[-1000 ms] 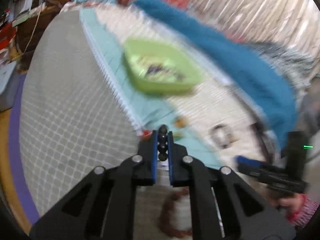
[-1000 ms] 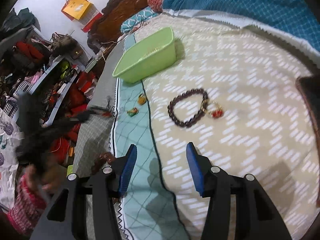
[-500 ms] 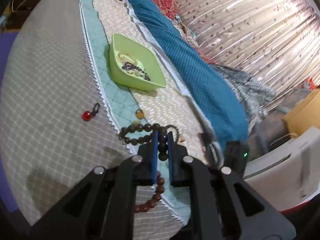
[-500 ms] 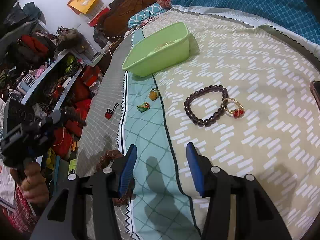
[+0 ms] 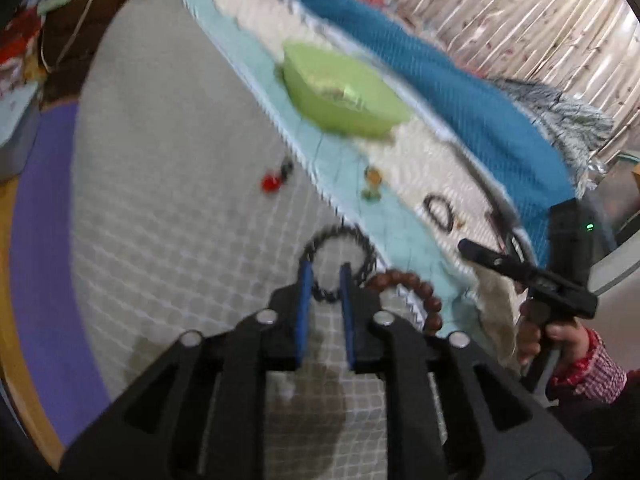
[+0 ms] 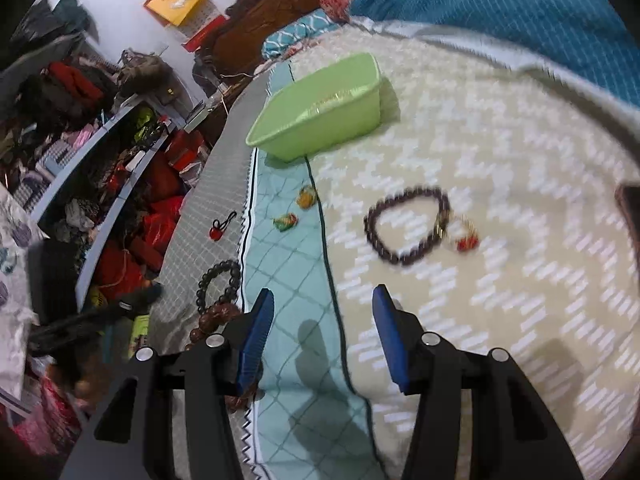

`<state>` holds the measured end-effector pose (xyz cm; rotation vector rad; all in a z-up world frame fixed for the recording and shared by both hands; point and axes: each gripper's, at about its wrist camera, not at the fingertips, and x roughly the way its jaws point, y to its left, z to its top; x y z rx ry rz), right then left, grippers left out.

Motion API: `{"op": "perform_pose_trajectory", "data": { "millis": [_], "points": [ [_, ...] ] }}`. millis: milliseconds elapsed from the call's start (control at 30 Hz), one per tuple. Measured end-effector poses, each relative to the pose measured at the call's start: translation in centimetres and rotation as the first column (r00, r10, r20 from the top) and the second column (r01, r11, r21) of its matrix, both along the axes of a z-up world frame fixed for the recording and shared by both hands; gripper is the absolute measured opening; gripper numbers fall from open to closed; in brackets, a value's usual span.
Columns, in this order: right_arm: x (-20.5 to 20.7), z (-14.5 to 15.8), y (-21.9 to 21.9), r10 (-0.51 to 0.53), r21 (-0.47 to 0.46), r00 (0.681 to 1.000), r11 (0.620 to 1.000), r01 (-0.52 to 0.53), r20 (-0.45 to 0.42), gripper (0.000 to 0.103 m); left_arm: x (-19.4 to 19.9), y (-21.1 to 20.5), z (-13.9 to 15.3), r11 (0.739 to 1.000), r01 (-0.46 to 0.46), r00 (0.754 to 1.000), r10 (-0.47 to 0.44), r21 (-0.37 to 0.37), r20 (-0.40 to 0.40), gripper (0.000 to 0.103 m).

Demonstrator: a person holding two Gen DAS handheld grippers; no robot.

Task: Organize jewelry

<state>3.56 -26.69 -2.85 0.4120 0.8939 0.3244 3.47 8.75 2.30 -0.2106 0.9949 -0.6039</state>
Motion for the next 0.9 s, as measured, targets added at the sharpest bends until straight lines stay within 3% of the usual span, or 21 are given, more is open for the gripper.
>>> {"op": "perform_pose_trajectory", "data": {
  "millis": [133,233,267,300,333,467,500,567,633,667,767,900],
  "points": [
    [2.0,0.9,2.0,0.074,-0.069,0.997,0.995,-0.072,0.025,0.011,2.7,0.2,0.7,0.996,-0.064,0.997,0.061,0.061,0.043,0.022],
    [4.2,1.1,4.0,0.114,-0.123,0.993,0.987,-0.109,0.04,0.008,5.0,-1.9,0.2,0.992,-0.054,0.996,0.045,0.116,0.08,0.022],
    [5.2,0.9,4.8,0.125,-0.131,0.992,0.984,-0.119,0.032,0.008,5.5,-2.3,-0.3,0.989,-0.049,0.996,0.037,0.139,0.086,0.027],
    [5.9,0.7,5.1,0.131,-0.129,0.991,0.983,-0.127,0.024,0.008,6.1,-2.7,-0.8,0.985,-0.043,0.996,0.028,0.168,0.087,0.04],
    [6.7,0.6,5.6,0.14,-0.131,0.99,0.982,-0.137,0.014,0.008,6.8,-3.6,-1.6,0.979,-0.034,0.996,0.017,0.203,0.084,0.043],
    [9.6,-1.0,7.7,0.169,-0.182,0.985,0.968,-0.174,-0.043,0.006,8.4,-4.3,-4.1,0.969,0.006,0.999,-0.019,0.248,0.049,0.043],
    [10.1,-1.6,8.1,0.175,-0.191,0.983,0.964,-0.183,-0.057,0.001,8.6,-4.4,-4.8,0.967,0.006,0.999,-0.018,0.253,0.043,0.042],
    [10.7,-2.7,8.4,0.164,-0.204,0.985,0.964,-0.173,-0.059,0.0,8.7,-4.3,-5.5,0.964,-0.014,0.998,-0.003,0.265,0.064,0.031],
    [10.9,-3.0,8.0,0.153,-0.177,0.987,0.971,-0.158,-0.043,0.0,8.7,-3.5,-5.5,0.971,-0.044,0.998,0.032,0.234,0.055,0.016],
    [10.8,-3.0,7.8,0.15,-0.165,0.988,0.974,-0.154,-0.039,0.0,8.7,-2.9,-5.3,0.978,-0.056,0.998,0.052,0.199,0.028,0.014],
    [9.3,-2.2,7.5,0.164,-0.13,0.986,0.978,-0.166,-0.031,0.0,7.4,-2.0,-4.3,0.993,-0.059,0.998,0.06,0.104,-0.003,0.014],
    [7.1,-1.7,6.2,0.211,-0.025,0.976,0.977,-0.212,-0.047,0.0,5.7,-2.8,-2.4,0.999,0.023,1.0,-0.023,-0.028,-0.013,0.014]
  ]
}}
